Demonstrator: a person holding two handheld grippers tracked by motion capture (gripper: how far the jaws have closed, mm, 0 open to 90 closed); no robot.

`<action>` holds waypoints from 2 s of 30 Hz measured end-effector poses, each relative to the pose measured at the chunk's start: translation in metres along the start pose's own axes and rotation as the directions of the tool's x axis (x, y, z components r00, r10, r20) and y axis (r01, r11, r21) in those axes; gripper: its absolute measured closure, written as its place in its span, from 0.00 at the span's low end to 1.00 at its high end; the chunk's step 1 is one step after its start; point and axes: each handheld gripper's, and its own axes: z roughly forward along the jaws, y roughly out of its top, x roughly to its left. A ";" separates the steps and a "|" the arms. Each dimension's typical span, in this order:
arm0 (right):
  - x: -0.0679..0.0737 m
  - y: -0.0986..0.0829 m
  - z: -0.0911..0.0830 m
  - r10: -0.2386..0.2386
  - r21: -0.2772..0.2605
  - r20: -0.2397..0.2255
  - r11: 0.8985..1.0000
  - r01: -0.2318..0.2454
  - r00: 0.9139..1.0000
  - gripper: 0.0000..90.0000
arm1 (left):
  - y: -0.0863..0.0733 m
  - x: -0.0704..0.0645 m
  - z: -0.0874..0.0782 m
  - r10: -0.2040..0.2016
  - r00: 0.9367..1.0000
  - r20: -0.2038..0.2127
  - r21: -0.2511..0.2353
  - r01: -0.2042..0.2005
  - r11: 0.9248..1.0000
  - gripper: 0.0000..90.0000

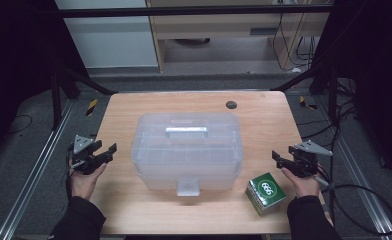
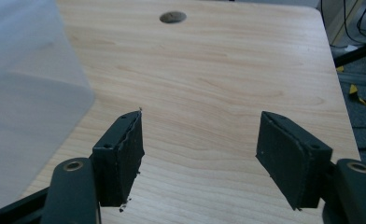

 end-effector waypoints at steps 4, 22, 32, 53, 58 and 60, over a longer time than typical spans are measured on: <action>0.005 0.002 -0.006 -0.013 -0.007 0.000 1.000 0.013 1.000 0.35 | 0.006 -0.006 -0.003 0.015 1.000 0.026 0.024 -0.015 1.000 0.46; 0.019 0.009 -0.003 -0.063 0.018 -0.039 0.998 0.064 0.997 0.33 | 0.028 -0.007 -0.024 0.129 0.991 0.045 -0.040 -0.128 0.991 0.41; 0.021 0.013 -0.007 -0.061 0.011 -0.038 0.998 0.061 0.997 0.33 | 0.046 -0.006 -0.042 0.156 0.985 0.070 -0.066 -0.152 0.986 0.38; 0.029 0.014 -0.010 -0.093 0.019 -0.043 0.995 0.094 0.995 0.35 | 0.075 -0.038 -0.043 0.274 0.954 0.119 -0.074 -0.267 0.961 0.36; 0.028 0.011 -0.013 -0.094 0.027 -0.035 0.995 0.095 0.995 0.35 | 0.081 -0.050 -0.041 0.329 0.936 0.129 -0.071 -0.322 0.944 0.35; 0.027 0.011 -0.014 -0.086 0.028 -0.037 0.996 0.087 0.996 0.35 | 0.084 -0.052 -0.042 0.349 0.929 0.126 -0.066 -0.343 0.937 0.35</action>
